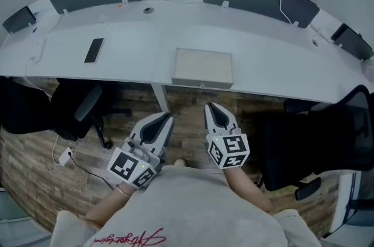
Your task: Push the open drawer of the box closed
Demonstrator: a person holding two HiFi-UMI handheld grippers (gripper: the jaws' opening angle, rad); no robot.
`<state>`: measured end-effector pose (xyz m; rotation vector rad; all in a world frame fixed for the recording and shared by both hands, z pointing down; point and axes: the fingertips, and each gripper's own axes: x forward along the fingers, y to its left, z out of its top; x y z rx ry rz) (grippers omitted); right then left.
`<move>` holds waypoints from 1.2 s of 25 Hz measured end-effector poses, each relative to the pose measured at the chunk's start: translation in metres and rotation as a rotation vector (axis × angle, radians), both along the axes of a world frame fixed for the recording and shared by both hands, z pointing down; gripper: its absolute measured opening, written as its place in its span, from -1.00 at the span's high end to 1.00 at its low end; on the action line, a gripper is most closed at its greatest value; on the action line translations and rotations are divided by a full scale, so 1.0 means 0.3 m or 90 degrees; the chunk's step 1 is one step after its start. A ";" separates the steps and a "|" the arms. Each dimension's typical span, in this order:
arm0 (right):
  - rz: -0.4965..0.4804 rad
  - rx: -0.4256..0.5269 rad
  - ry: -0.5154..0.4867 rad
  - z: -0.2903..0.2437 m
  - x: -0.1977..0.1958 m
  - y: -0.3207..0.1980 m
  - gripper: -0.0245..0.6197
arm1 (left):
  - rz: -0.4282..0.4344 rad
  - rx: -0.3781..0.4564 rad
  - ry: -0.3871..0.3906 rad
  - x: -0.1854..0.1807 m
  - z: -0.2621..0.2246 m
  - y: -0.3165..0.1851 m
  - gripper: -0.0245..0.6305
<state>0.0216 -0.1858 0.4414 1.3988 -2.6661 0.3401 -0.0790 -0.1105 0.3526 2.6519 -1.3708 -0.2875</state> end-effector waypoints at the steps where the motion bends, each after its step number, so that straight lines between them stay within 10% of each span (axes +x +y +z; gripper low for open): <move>1: -0.010 0.014 0.000 -0.031 -0.001 0.028 0.83 | 0.001 0.002 0.002 0.011 -0.004 0.013 0.81; 30: -0.114 0.127 -0.027 -0.312 0.179 0.837 0.86 | -0.039 0.032 -0.002 0.299 -0.024 0.662 0.81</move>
